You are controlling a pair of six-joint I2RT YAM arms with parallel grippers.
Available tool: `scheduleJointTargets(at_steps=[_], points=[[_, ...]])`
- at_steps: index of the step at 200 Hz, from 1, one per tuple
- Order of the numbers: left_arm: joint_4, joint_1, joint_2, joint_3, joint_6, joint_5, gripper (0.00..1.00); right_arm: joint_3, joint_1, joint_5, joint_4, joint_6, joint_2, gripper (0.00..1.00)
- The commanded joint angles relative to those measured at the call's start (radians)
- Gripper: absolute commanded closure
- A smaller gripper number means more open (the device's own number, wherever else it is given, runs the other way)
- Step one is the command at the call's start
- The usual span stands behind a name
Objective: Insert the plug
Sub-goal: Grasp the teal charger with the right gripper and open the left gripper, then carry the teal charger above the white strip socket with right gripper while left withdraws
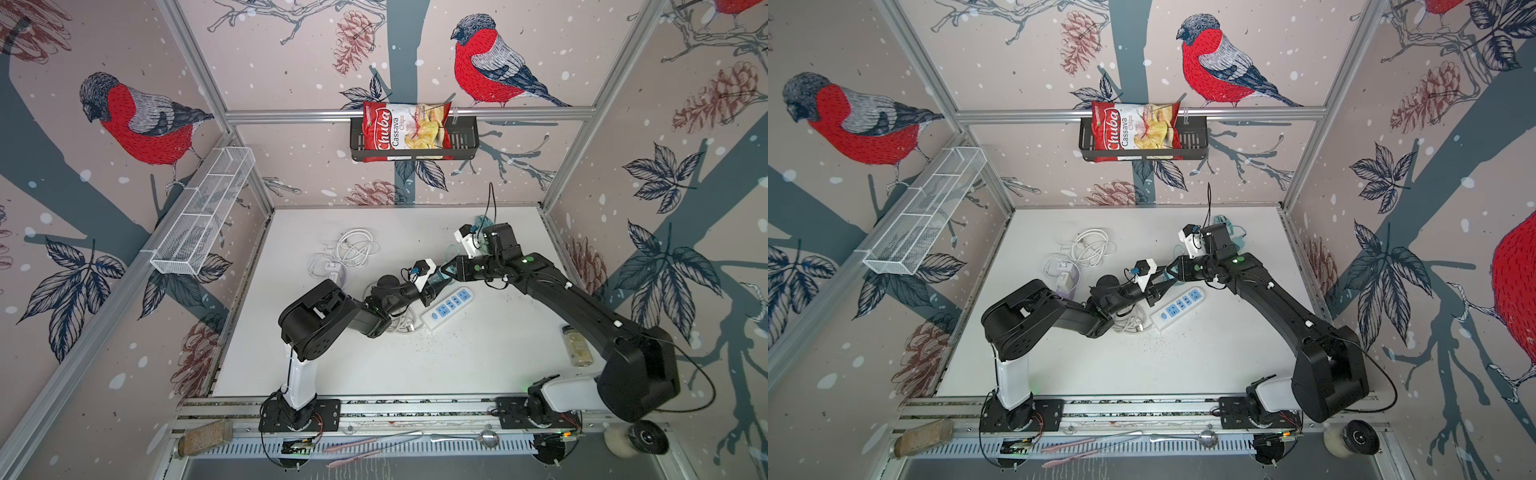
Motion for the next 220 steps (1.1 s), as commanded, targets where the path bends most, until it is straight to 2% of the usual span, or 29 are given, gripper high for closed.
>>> scheduleJointTargets(at_steps=[1,24,56,130,177,201,220], points=[[0.065,0.004,0.000,0.003,0.002,-0.036,0.58,0.013,0.002,0.041,-0.013,0.026,-0.002,0.92],[0.057,0.004,-0.014,-0.003,-0.007,-0.041,0.41,0.025,-0.002,0.073,0.005,0.030,0.018,0.95],[0.029,0.004,-0.026,0.000,-0.009,-0.051,0.29,0.066,-0.004,0.112,0.026,0.032,0.061,0.99],[-0.073,0.003,-0.107,-0.027,0.018,-0.067,0.20,0.205,-0.003,0.254,0.009,0.037,0.146,1.00],[-0.114,0.004,-0.142,-0.059,0.022,-0.073,0.17,0.310,-0.015,0.278,-0.020,0.022,0.201,1.00],[-0.120,0.002,-0.202,-0.112,0.021,-0.067,0.15,0.349,-0.019,0.275,-0.025,0.013,0.226,1.00],[-0.187,0.002,-0.256,-0.131,0.020,-0.082,0.14,0.372,-0.022,0.259,-0.025,0.007,0.249,1.00]])
